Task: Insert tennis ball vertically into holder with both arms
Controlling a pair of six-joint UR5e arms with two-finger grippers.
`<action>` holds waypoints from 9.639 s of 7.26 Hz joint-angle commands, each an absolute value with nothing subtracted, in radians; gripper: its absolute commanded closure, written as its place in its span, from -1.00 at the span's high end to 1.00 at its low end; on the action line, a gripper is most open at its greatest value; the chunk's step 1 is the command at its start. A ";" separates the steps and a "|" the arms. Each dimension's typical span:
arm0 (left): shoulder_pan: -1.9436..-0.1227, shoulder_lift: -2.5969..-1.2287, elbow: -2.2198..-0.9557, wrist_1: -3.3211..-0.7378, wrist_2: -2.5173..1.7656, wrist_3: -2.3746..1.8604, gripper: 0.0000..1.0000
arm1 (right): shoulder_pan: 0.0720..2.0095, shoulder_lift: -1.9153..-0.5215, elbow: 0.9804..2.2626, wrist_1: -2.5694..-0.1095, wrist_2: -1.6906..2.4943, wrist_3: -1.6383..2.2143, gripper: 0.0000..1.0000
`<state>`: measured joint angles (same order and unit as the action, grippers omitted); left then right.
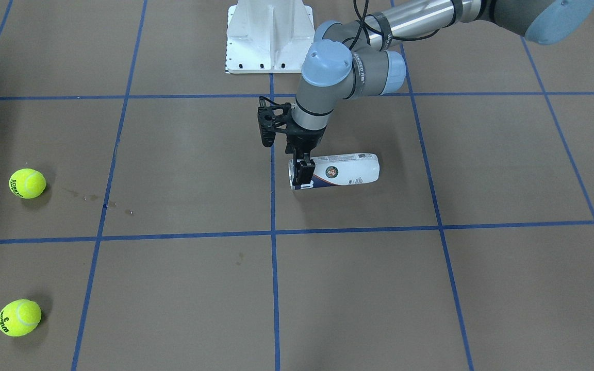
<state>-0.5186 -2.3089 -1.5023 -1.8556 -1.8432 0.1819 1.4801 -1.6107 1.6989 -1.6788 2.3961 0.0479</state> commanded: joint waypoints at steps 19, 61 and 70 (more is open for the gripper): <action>-0.517 -2.353 -1.482 -1.859 -1.819 0.239 -0.03 | 1.480 -1.608 1.684 -1.674 2.398 0.046 0.99; -0.410 -2.246 -1.106 -3.732 -1.569 -0.353 1.00 | 1.480 -1.595 1.726 -1.328 2.465 0.048 0.99; -0.414 -2.244 -1.121 -3.717 -1.569 -0.359 1.00 | 1.227 -1.652 1.707 -1.014 2.436 0.451 0.96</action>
<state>-0.4141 -2.2442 -1.1217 -3.7172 -1.5693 -0.3594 1.3359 -1.6490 1.7085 -1.0681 2.4579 0.3250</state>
